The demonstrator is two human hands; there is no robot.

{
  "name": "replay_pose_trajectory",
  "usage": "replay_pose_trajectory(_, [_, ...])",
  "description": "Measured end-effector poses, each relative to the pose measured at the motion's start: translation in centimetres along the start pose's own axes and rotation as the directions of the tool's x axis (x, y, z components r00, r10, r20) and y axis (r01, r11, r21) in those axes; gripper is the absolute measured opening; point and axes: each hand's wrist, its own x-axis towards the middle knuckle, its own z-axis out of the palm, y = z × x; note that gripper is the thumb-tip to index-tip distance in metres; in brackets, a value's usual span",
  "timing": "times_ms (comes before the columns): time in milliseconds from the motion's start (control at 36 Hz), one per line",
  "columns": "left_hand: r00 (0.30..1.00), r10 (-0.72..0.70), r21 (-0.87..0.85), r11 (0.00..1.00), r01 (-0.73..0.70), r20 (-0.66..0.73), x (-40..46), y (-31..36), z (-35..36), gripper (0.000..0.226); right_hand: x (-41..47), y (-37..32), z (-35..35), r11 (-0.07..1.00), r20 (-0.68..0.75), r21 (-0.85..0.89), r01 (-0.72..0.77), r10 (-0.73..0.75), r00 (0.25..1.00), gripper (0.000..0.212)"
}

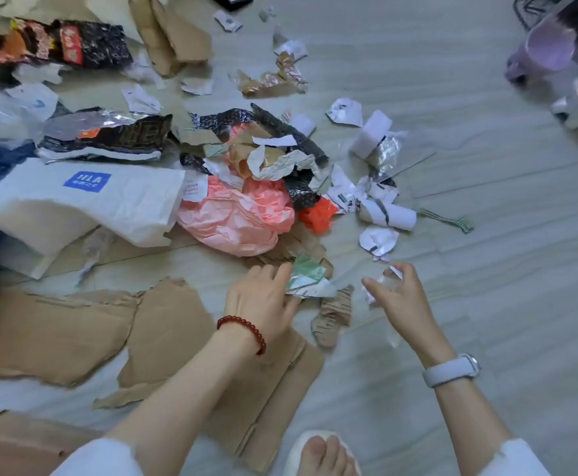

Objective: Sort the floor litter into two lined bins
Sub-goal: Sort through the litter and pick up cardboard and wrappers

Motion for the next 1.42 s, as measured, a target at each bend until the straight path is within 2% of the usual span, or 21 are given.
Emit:
replay_pose_trajectory(56, [0.994,0.103,0.091,0.991,-0.099,-0.042,1.1,0.6,0.9,0.055,0.4,0.7,-0.8,0.999,-0.086,-0.032,0.016,-0.019,0.996,0.031])
replay_pose_trajectory(111, [0.986,0.141,0.128,0.983,-0.129,-0.088,2.1,1.1,1.9,0.064,0.8,1.5,-1.5,0.997,-0.2,-0.069,0.027,-0.041,0.979,0.03])
replay_pose_trajectory(167, [0.991,0.132,0.146,0.981,-0.128,-0.018,3.0,1.7,2.2,0.072,1.1,2.6,-2.0,0.989,-0.268,-0.136,0.051,-0.086,0.96,0.032])
replay_pose_trajectory(250, [0.997,0.068,0.216,0.974,-0.075,0.041,3.8,2.1,3.2,0.077,1.4,4.3,-2.3,0.954,-0.227,-0.292,0.072,-0.142,0.963,0.027])
replay_pose_trajectory(306, [0.997,0.073,0.239,0.968,-0.075,0.019,4.0,2.0,4.0,0.057,1.5,5.1,-2.1,0.922,-0.142,-0.378,0.086,-0.149,0.979,0.016])
replay_pose_trajectory(361, [0.991,0.131,0.194,0.974,-0.121,-0.04,4.2,1.6,4.8,0.039,1.8,5.8,-1.7,0.901,-0.065,-0.421,0.104,-0.144,0.987,0.011])
replay_pose_trajectory(472, [0.969,0.198,0.038,0.98,-0.195,-0.144,3.9,1.6,4.2,0.01,2.2,6.7,-0.5,0.892,0.045,-0.418,0.173,-0.17,0.984,0.024])
replay_pose_trajectory(556, [0.94,0.196,-0.122,0.964,-0.237,-0.281,3.6,1.5,3.7,0.019,2.4,7.1,0.3,0.898,0.032,-0.402,0.178,-0.181,0.983,0.027])
replay_pose_trajectory(611, [0.927,0.179,-0.165,0.956,-0.243,-0.329,3.2,1.2,3.5,0.017,2.5,7.3,0.6,0.893,-0.019,-0.425,0.15,-0.175,0.984,0.016])
replay_pose_trajectory(667, [0.924,0.163,-0.187,0.953,-0.239,-0.345,2.9,0.9,3.7,0.027,2.7,7.1,0.7,0.901,-0.057,-0.418,0.115,-0.153,0.987,0.007])
replay_pose_trajectory(722, [0.923,0.168,-0.208,0.946,-0.249,-0.346,2.7,0.7,3.8,0.018,2.8,6.5,0.5,0.928,-0.074,-0.363,0.086,-0.121,0.99,0.016])
replay_pose_trajectory(778, [0.935,0.155,-0.251,0.937,-0.241,-0.32,2.5,0.7,3.9,0.01,3.1,5.7,0.2,0.941,-0.082,-0.322,0.103,-0.136,0.987,0.034])
replay_pose_trajectory(833, [0.963,0.103,-0.317,0.931,-0.183,-0.251,2.5,0.8,3.6,0.012,3.8,5.0,-0.2,0.941,-0.086,-0.31,0.137,-0.171,0.981,0.049])
replay_pose_trajectory(917, [0.982,0.042,-0.352,0.93,-0.105,-0.181,2.3,1.4,3.1,0.028,5.5,4.0,-0.6,0.924,-0.082,-0.338,0.178,-0.217,0.973,0.056])
replay_pose_trajectory(972, [0.988,-0.006,-0.363,0.93,-0.05,-0.151,2.3,1.9,2.6,0.029,6.9,3.5,-0.5,0.91,-0.079,-0.374,0.178,-0.222,0.972,0.059])
replay_pose_trajectory(1167, [0.988,-0.054,-0.355,0.935,-0.001,-0.144,2.8,2.2,2.0,0.034,10.3,2.2,0.4,0.839,-0.029,-0.544,-0.021,0.006,1.0,0.053])
replay_pose_trajectory(1250, [0.986,-0.039,-0.334,0.942,-0.018,-0.164,2.7,2.0,1.9,0.035,10.0,1.7,0.7,0.807,-0.058,-0.589,-0.039,0.006,0.998,0.045])
replay_pose_trajectory(1306, [0.983,-0.03,-0.309,0.951,-0.027,-0.178,2.6,2.1,1.7,0.051,9.5,1.8,1.1,0.797,-0.091,-0.603,-0.03,-0.031,0.995,0.035])
replay_pose_trajectory(1361, [0.981,-0.027,-0.302,0.953,-0.033,-0.193,2.4,2.1,1.4,0.064,9.0,2.1,1.6,0.8,-0.115,-0.599,-0.026,-0.055,0.992,0.035])
replay_pose_trajectory(1417, [0.98,-0.023,-0.295,0.955,-0.038,-0.199,2.2,2.0,1.2,0.065,8.5,2.3,1.9,0.821,-0.129,-0.57,-0.026,-0.058,0.99,0.04])
